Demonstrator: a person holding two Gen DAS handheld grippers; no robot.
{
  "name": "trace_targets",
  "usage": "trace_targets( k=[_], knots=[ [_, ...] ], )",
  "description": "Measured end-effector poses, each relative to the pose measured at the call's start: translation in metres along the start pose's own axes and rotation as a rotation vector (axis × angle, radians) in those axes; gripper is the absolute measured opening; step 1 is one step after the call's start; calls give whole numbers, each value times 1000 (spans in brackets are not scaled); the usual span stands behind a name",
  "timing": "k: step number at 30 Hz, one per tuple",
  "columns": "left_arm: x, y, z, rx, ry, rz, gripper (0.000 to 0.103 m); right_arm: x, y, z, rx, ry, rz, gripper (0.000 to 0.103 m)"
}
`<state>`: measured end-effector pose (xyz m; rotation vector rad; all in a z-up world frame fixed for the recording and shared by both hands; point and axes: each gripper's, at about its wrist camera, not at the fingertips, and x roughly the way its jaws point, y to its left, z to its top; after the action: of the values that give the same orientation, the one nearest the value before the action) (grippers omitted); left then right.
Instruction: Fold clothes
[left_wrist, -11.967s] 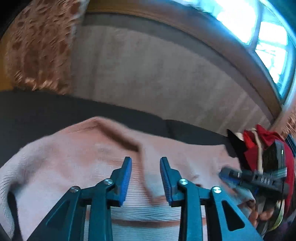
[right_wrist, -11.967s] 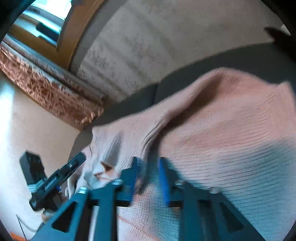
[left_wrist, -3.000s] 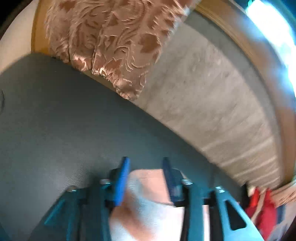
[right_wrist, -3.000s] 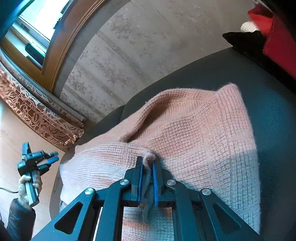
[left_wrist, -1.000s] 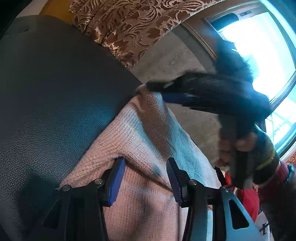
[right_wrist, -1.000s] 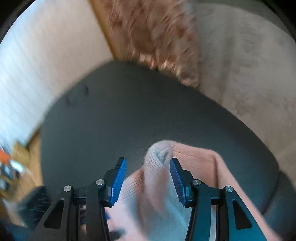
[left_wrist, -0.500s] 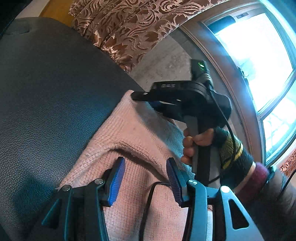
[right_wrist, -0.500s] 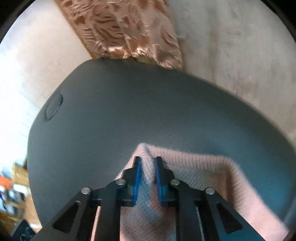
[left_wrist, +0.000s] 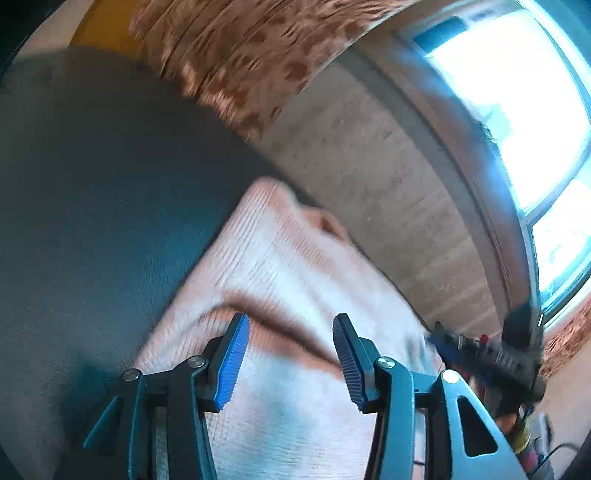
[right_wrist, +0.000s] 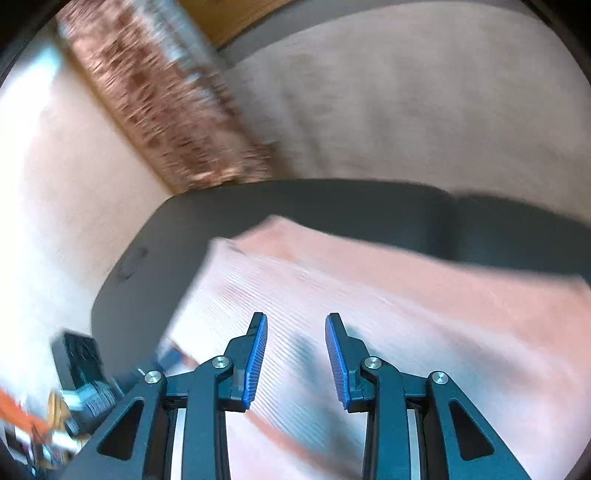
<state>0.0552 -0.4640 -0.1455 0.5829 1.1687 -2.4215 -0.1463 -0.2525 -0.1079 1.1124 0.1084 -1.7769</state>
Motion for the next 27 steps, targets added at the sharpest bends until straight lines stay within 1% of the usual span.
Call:
trace_targets(
  k=[3,5,7,9,10,11,13,14,15,16,17,19,21,22,24,27],
  knots=[
    [-8,-32,14,129,-51,19,50,-36,-51,-27,130,-48,-64,36],
    [-4,-51,22,221,-72,50,50,-52,-78,-39,191,-71,-106,36],
    [6,-63,23,294,-61,86,50,-65,-99,-48,236,-93,-144,36],
    [27,-66,26,352,-37,137,50,-78,-112,-52,257,-126,-180,37],
    [39,-66,26,375,-25,184,50,-80,-118,-53,275,-142,-181,45],
    [51,-65,26,394,-12,228,50,-78,-122,-50,292,-149,-175,49],
    [71,-50,22,393,41,307,50,-72,-128,-46,317,-162,-164,49],
    [78,-42,20,377,67,333,49,-68,-128,-44,306,-166,-162,48],
    [77,-35,21,338,71,318,49,-63,-126,-41,288,-168,-169,48],
    [76,-28,22,300,76,303,49,-57,-122,-38,260,-167,-191,44],
    [75,-22,23,269,80,293,49,-51,-118,-34,231,-166,-212,29],
    [73,-20,21,263,78,296,49,-38,-110,-29,170,-155,-259,8],
    [76,-22,18,283,78,314,49,-34,-108,-30,126,-161,-307,8],
    [78,-24,17,296,78,326,49,-29,-110,-30,110,-154,-339,6],
    [84,-29,16,336,77,361,50,-28,-114,-29,119,-159,-345,6],
    [95,-32,22,363,84,387,52,-26,-116,-25,108,-157,-346,6]
  ],
)
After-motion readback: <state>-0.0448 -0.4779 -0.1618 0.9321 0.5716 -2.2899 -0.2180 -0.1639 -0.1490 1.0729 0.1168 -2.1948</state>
